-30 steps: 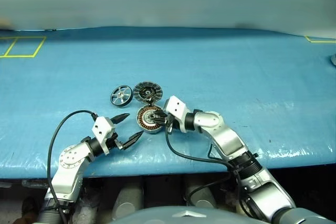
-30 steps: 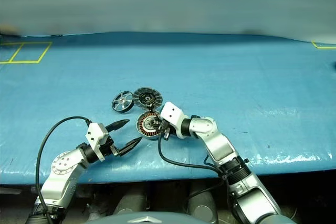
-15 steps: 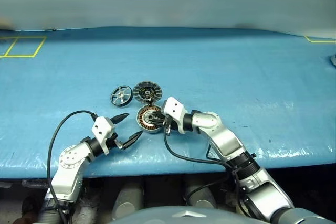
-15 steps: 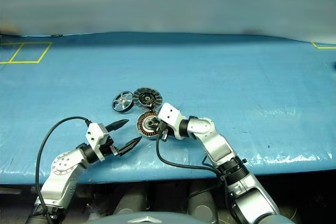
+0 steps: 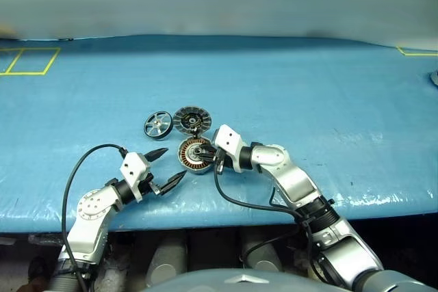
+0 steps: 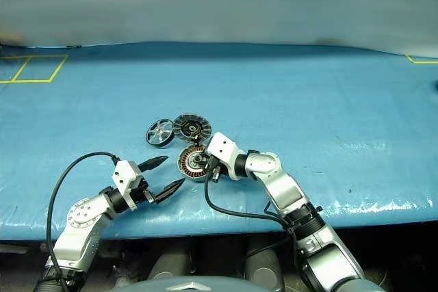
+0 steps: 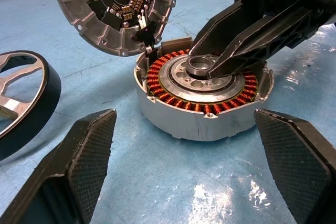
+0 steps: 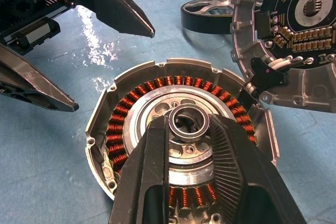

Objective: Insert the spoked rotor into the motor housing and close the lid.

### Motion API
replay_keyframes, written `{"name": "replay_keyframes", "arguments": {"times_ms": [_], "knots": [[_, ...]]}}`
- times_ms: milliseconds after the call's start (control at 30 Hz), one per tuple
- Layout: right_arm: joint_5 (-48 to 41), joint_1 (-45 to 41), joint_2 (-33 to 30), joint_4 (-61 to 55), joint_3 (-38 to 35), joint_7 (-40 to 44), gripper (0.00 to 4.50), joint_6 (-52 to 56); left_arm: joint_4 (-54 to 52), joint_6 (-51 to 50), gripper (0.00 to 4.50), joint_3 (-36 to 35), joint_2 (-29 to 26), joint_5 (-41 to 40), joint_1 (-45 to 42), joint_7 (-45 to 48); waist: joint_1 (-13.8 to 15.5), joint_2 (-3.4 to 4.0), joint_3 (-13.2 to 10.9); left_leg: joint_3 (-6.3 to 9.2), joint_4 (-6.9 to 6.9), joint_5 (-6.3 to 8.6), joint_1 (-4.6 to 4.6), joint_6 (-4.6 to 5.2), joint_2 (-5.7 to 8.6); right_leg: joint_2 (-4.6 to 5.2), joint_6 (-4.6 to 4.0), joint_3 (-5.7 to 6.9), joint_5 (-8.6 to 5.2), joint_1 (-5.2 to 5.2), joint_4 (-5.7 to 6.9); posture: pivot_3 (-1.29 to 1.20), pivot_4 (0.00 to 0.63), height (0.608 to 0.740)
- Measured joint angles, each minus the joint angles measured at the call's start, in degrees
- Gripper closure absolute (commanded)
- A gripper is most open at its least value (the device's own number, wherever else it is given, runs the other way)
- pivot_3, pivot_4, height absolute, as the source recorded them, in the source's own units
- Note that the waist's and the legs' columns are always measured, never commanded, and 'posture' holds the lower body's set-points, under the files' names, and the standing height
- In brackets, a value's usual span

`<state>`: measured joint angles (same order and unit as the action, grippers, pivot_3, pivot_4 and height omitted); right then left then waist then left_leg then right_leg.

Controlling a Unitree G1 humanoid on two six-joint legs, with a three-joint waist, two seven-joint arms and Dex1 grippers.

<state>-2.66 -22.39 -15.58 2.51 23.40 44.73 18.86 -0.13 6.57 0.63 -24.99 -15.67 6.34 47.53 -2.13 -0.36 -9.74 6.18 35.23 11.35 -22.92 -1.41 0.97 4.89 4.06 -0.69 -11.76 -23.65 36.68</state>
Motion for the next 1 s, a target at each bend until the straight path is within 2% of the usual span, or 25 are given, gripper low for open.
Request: {"name": "replay_keyframes", "arguments": {"times_ms": [733, 800, 833, 1000], "knots": [[-0.7, 0.0, 0.1, 0.0, -0.3, 1.6, 3.75, 0.8, 0.1, 0.0, 0.00, 0.0, 0.2, 1.3, 0.0, -0.5, 0.0, 0.00, 0.0, 0.00, 0.00, 0.00, 0.00, 0.00, 0.00, 0.00, 0.00, 0.00, 0.00, 0.00, -0.01, 0.00, 0.150, 0.740], [-1.0, 0.0, 0.1, -0.1, -0.3, 1.9, 2.95, 1.4, 0.2, 0.0, 0.00, 0.0, 0.2, 1.3, 0.0, -0.7, 0.0, 0.00, 0.0, 0.00, 0.00, 0.00, 0.00, 0.00, 0.00, 0.00, 0.00, 0.00, 0.00, 0.00, -0.01, 0.00, 0.150, 0.740], [-1.0, 0.0, 0.1, -0.1, -0.3, 1.8, 2.77, 1.4, 0.2, 0.0, 0.00, 0.0, 0.2, 1.3, 0.0, -0.7, 0.0, 0.00, 0.0, 0.00, -0.01, 0.00, 0.00, 0.00, 0.00, 0.00, 0.00, 0.00, 0.00, 0.00, -0.01, 0.00, 0.150, 0.740], [-0.6, 0.2, 0.4, -0.1, -0.3, 0.6, 2.77, 0.5, 0.2, 0.0, 0.00, 0.0, 0.2, 1.3, 0.1, -0.7, 0.0, 0.00, 0.0, 0.00, -0.01, 0.00, 0.00, 0.00, 0.00, 0.00, 0.00, 0.00, 0.00, -0.01, -0.01, 0.00, 0.150, 0.740]]}}
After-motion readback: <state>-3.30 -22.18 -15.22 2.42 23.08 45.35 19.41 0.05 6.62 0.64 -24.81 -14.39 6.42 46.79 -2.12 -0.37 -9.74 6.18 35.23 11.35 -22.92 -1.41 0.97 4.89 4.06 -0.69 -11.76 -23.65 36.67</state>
